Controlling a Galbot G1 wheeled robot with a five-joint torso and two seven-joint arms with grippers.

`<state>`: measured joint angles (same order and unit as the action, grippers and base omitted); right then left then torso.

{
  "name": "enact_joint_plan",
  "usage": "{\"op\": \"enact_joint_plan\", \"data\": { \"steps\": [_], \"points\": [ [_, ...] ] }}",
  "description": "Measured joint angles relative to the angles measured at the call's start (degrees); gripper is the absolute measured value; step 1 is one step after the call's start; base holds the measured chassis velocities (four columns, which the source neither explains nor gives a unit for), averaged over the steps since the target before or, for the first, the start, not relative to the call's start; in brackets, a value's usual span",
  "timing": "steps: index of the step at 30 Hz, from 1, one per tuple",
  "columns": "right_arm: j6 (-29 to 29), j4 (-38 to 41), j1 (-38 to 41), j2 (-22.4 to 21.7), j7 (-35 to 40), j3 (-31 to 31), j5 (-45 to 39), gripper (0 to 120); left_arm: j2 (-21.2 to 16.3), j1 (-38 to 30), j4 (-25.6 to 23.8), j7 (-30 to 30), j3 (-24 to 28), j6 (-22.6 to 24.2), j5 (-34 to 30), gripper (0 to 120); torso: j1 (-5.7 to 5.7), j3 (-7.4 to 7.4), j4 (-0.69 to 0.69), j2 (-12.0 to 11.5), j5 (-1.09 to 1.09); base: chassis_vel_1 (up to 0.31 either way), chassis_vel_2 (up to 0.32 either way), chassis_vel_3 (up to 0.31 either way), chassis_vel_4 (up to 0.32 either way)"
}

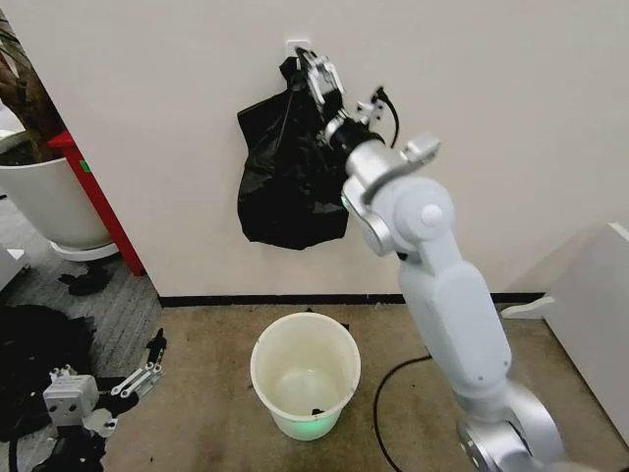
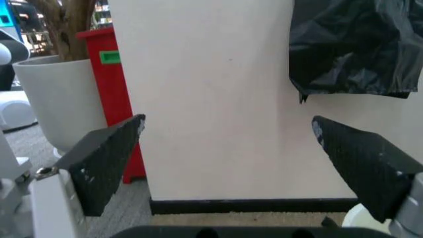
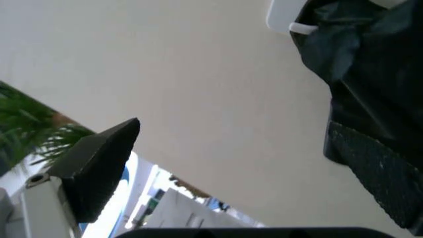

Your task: Place the garbage bag over the trash bin.

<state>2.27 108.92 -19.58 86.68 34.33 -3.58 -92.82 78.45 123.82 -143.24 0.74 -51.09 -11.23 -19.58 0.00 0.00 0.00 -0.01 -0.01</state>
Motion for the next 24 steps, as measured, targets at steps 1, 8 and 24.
{"op": "enact_joint_plan", "data": {
  "steps": [1, 8, 24],
  "points": [
    [-0.05, -1.33, 0.93, 0.57, 0.91, 0.17, 0.71, 100, 0.02, 0.0, 0.0, 0.0, -0.01, 0.0, 0.02, 100, 0.0, 0.0, -0.01, 0.0, 0.0, 0.0, 0.0, 0.0, 0.0],
    [-1.12, -7.97, 5.55, 3.06, 9.05, 1.49, 5.42, 99, 0.08, -0.08, 0.0, 0.01, -0.17, 0.0, -0.08, 100, 0.0, 0.0, 0.0, 0.0, 0.0, 0.0, 0.0, 0.0, 0.0],
    [-1.43, -11.24, 10.25, 4.2, 17.71, 2.09, 6.84, 71, 0.45, -0.5, 0.0, -0.08, -0.19, -0.49, 0.75, 100, 0.0, 0.0, 0.0, 0.0, 0.01, 0.0, 0.0, 0.0, 0.0]
  ]
}}
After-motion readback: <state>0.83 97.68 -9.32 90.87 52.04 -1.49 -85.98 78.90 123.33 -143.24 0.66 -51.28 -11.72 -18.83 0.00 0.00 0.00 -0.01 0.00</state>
